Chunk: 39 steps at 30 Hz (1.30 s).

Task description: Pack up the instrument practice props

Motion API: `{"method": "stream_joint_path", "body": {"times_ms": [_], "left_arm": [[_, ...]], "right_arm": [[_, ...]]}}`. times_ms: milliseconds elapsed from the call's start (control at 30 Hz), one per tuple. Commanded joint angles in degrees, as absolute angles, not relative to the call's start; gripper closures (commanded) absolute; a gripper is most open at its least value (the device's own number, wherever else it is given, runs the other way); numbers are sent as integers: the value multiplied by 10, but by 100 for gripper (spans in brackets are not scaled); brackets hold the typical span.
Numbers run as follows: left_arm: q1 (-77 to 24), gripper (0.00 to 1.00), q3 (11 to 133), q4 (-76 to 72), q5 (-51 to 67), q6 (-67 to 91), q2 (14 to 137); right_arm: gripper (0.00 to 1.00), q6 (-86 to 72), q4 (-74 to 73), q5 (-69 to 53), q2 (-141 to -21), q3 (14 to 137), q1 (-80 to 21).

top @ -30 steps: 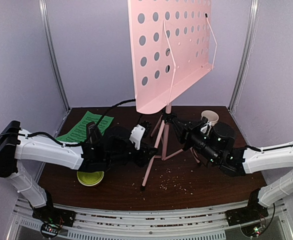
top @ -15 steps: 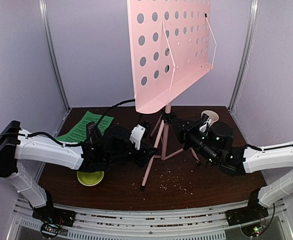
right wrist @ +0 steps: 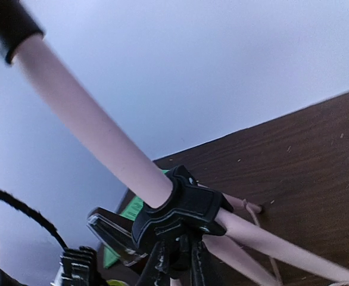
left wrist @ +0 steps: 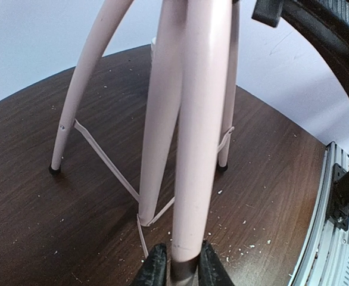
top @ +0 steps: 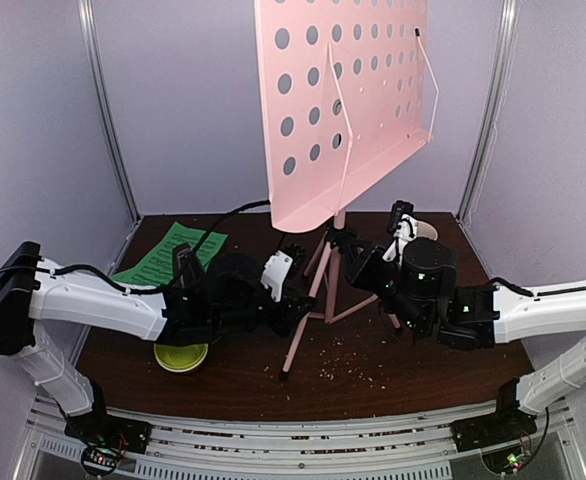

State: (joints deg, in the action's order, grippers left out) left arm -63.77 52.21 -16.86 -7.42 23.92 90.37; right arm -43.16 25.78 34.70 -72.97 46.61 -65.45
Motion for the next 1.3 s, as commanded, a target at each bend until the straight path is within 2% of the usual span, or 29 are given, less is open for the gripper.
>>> {"method": "stream_joint_path", "body": {"times_ms": [0, 267, 367, 433, 567, 600, 833, 933, 1067, 1267], "left_arm": [[-629, 80, 511, -183, -98, 235, 888], [-629, 81, 513, -179, -99, 232, 886], [-629, 80, 513, -176, -99, 232, 883], [-629, 76, 513, -173, -99, 229, 881], [-629, 59, 514, -165, -99, 223, 873], [-629, 56, 513, -164, -100, 222, 870], [-629, 35, 482, -214, -97, 226, 828], [-629, 28, 474, -245, -76, 228, 822], [-628, 27, 479, -258, -38, 239, 833], [-628, 27, 488, -276, -1, 238, 842]], "right_arm": [[100, -168, 169, 423, -738, 489, -684], [100, 54, 138, 480, -764, 527, -700], [98, 123, 161, 541, -778, 529, -719], [86, 171, 219, 591, -774, 511, -737], [44, 129, 242, 568, -714, 486, -743], [37, 108, 243, 551, -692, 476, -741], [1, -65, 217, 470, -513, 372, -684], [0, -157, 154, 328, -473, 351, -577], [0, -242, 91, 183, -479, 354, -421], [2, -296, 116, -20, -551, 406, -328]]}}
